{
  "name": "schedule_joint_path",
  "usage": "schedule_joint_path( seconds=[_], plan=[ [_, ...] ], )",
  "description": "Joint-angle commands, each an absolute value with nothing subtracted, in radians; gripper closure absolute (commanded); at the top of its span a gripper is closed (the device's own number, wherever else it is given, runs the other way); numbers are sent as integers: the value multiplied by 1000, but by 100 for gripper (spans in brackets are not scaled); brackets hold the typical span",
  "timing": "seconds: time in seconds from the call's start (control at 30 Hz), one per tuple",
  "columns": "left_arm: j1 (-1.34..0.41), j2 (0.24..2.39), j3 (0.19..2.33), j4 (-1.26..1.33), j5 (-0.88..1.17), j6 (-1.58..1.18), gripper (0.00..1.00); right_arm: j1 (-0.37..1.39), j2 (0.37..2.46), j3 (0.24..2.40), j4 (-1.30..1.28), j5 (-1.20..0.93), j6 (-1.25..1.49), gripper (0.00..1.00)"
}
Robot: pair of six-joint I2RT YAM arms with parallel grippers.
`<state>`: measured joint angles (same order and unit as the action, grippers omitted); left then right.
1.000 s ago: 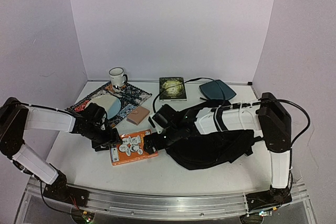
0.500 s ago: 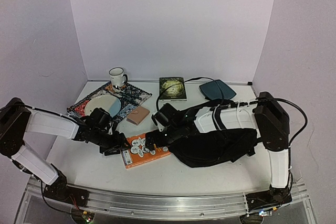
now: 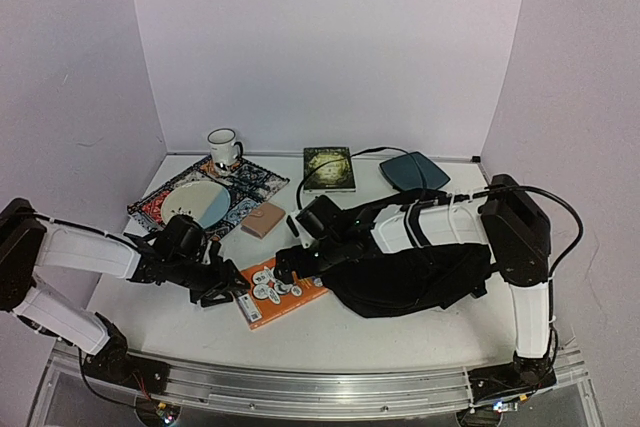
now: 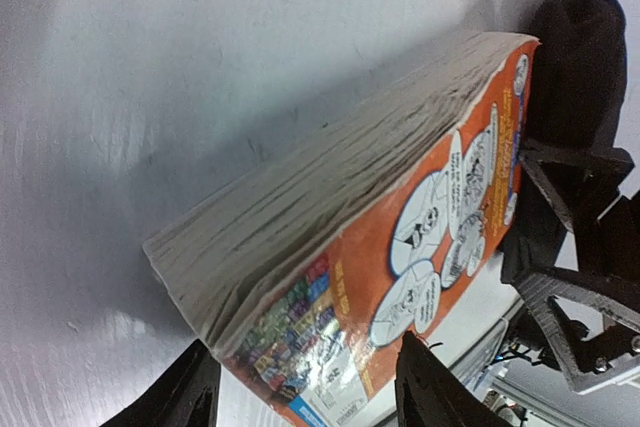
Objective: Pack the student bag
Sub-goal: Adjust the book at the center of the board.
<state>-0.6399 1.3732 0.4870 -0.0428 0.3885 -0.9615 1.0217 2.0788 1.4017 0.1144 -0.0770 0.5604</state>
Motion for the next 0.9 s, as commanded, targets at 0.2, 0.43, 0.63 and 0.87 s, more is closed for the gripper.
schedule_joint_path(
  seconds=[0.2,0.43,0.63,0.87],
  plan=[
    [-661,1185,431,166,421,-1127,42,1020,2100,1404,134,-145,534,3],
    [-661,1181,402,172,381,-1142,45,1021,2078,1384,144,-114,538,3],
    [-661,1209,396,98,298,-1090,46,1023,1982,1332,144,-35,553,3],
    [-660,1237,618,-257,46,-815,31,1027,1831,1186,133,0,665,2]
  ],
)
